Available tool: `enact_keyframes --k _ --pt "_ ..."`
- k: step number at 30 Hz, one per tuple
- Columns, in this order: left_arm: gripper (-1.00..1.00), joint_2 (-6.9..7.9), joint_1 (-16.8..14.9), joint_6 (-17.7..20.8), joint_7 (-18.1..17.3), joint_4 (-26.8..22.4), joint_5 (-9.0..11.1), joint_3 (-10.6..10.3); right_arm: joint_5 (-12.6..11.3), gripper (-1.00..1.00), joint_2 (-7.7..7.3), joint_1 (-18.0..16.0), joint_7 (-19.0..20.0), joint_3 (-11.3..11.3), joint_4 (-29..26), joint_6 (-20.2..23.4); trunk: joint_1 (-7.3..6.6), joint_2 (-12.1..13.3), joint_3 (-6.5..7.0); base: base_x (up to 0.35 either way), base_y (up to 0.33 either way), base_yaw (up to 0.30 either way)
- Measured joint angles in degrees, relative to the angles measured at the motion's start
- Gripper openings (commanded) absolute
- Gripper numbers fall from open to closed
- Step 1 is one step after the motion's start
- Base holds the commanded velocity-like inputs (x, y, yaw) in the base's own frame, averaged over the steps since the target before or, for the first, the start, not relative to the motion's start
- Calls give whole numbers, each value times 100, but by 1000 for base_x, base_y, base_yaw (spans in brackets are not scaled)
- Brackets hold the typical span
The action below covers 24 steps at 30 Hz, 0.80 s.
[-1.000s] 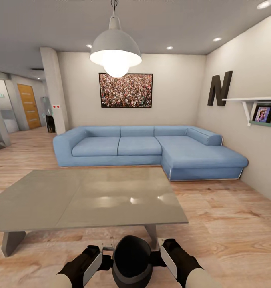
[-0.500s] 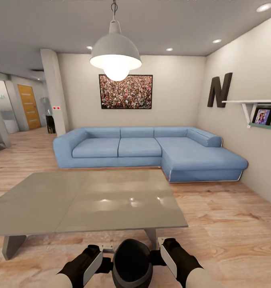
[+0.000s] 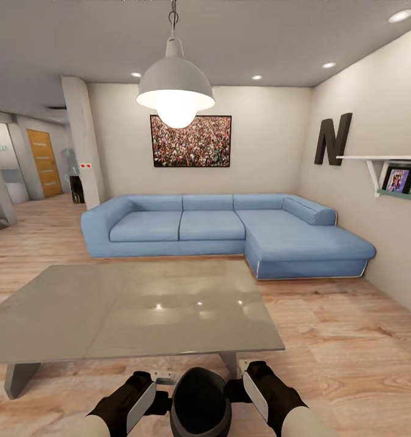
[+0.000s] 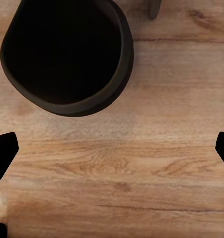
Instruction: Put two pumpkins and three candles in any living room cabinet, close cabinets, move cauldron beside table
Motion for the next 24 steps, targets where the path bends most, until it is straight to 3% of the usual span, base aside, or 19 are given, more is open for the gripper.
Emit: enact_keyframes --k 10,24 --pt "100 -3 0 -1 0 -3 0 -1 0 100 1 -2 -6 7 -1 -8 -220 401 180 -3 0 0" --pt "100 -3 0 -8 2 -7 2 0 0 100 0 0 -8 10 -2 -18 -527 963 431 -103 0 0"
